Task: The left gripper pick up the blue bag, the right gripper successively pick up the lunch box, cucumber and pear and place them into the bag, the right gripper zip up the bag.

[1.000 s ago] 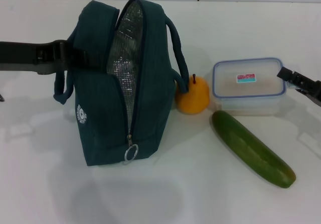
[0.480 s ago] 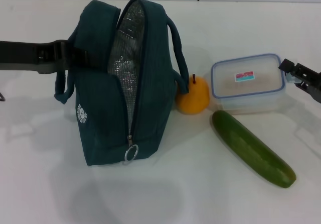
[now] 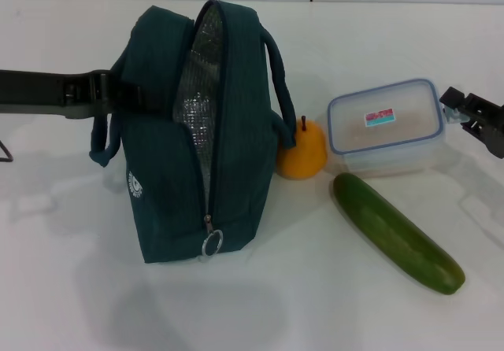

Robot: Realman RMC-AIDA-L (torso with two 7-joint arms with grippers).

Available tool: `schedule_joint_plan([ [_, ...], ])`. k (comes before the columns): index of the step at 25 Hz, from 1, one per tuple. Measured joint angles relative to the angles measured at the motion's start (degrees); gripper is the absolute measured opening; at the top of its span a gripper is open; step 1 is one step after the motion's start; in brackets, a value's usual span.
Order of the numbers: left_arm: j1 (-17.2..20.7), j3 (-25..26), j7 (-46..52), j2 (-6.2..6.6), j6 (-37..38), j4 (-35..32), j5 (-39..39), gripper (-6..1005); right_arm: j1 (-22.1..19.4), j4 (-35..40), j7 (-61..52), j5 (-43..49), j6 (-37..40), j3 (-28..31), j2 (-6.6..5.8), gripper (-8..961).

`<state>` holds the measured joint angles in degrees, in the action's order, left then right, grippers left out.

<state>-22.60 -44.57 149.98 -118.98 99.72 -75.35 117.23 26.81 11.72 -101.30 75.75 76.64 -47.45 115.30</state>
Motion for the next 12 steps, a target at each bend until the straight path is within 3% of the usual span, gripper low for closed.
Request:
schedule_joint_plan([
  [4, 0.00, 0.02, -0.38, 0.00, -0.34, 0.02, 0.00, 31, -0.11, -0.96, -0.02, -1.01, -0.05, 0.00, 0.02, 464],
  [12, -0.45, 0.02, -0.89, -0.21, -0.41, 0.13, 0.01, 31, 0.00, -2.48, -0.15, -2.60, -0.06, -0.01, 0.01, 90],
])
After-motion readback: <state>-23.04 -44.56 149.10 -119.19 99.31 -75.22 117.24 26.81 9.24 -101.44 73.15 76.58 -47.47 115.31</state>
